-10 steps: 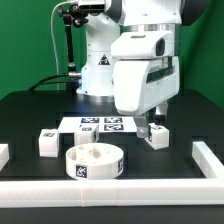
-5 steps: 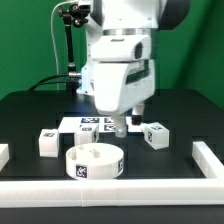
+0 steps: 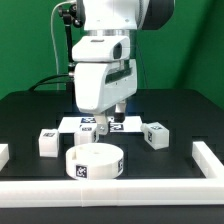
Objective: Assemble stool
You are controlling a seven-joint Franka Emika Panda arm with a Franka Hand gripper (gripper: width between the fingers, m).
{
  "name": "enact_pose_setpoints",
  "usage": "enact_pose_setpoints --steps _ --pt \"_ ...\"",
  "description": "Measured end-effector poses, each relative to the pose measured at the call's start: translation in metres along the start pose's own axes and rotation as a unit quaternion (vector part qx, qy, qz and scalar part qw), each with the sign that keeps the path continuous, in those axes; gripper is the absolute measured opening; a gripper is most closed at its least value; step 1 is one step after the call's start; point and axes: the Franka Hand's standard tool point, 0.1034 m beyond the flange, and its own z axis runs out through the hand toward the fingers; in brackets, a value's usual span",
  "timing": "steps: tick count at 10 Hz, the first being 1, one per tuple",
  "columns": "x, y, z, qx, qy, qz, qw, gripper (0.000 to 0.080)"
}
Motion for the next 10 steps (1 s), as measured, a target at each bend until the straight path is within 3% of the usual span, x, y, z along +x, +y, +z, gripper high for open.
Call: enact_pose_setpoints --steps 3,6,10 --pt "-0.013 -0.005 0.019 0.004 -0.001 0.0 1.0 0.065" --pt "-0.016 -0.012 0.036 0.008 0.0 0.001 1.0 0.065" --pt "-0.019 -0.019 0.048 0.018 -0.003 0.003 1.0 0.065"
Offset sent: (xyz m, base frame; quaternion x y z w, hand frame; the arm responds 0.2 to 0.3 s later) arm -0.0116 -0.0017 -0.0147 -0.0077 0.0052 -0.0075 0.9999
